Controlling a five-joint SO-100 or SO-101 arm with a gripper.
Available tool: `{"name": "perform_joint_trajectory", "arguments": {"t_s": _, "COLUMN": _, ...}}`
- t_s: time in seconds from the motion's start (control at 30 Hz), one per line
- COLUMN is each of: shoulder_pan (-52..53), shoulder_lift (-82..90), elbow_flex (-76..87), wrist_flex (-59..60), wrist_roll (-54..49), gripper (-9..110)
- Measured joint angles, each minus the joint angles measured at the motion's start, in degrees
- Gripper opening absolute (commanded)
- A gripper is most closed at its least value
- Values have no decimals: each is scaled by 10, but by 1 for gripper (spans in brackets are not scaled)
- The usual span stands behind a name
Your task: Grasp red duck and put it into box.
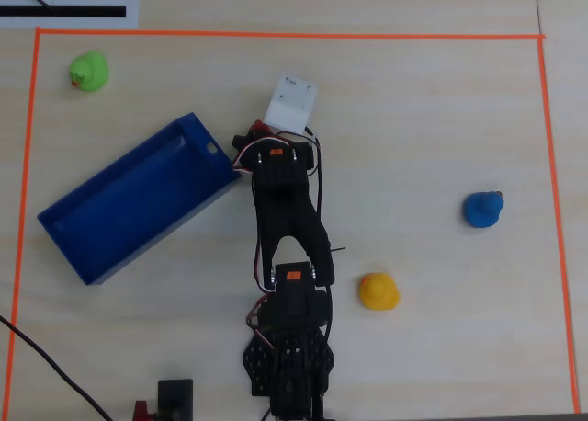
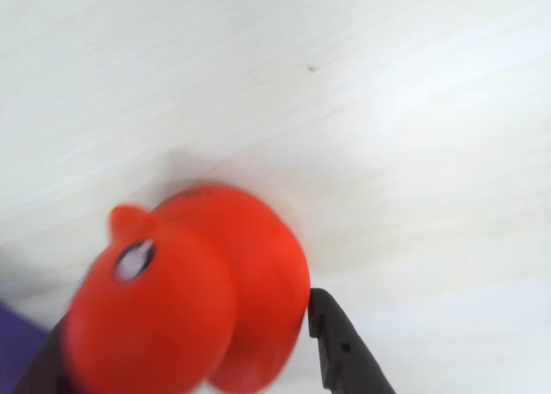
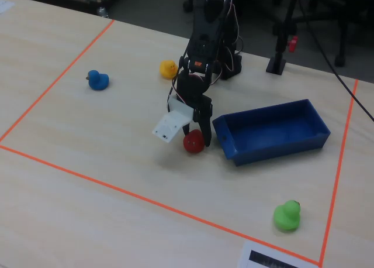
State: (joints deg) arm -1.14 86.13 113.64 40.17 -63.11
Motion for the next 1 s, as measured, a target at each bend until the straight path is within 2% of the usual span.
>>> {"name": "perform_joint_trajectory", "arguments": {"t_s": 0.17, "shoulder_pan": 3, "shoulder_lift": -32, "elbow_flex": -25, "wrist_flex": -18, "wrist_roll": -3, "gripper": 30}}
{"name": "perform_joint_trajectory", "arguments": {"t_s": 0.23, "shoulder_pan": 4, "shoulder_lift": -39, "elbow_flex": -30, "wrist_flex": -28, "wrist_roll": -3, "gripper": 23}}
{"name": "perform_joint_trajectory", "arguments": {"t_s": 0.3, "shoulder_pan": 7, "shoulder_lift": -47, "elbow_flex": -35, "wrist_flex": -33, "wrist_roll": -6, "gripper": 2}}
{"name": "perform_joint_trajectory", "arguments": {"t_s": 0.33, "shoulder_pan": 7, "shoulder_lift": -47, "elbow_flex": -36, "wrist_flex": -34, "wrist_roll": -8, "gripper": 0}}
{"name": "perform_joint_trajectory", "arguments": {"t_s": 0.57, "shoulder_pan": 14, "shoulder_lift": -39, "elbow_flex": -55, "wrist_flex": -13, "wrist_roll": 24, "gripper": 0}}
{"name": "perform_joint_trajectory", "arguments": {"t_s": 0.77, "shoulder_pan": -39, "shoulder_lift": 61, "elbow_flex": -164, "wrist_flex": 223, "wrist_roll": 145, "gripper": 0}}
{"name": "perform_joint_trajectory", "arguments": {"t_s": 1.0, "shoulder_pan": -269, "shoulder_lift": 130, "elbow_flex": -337, "wrist_flex": 454, "wrist_roll": 315, "gripper": 0}}
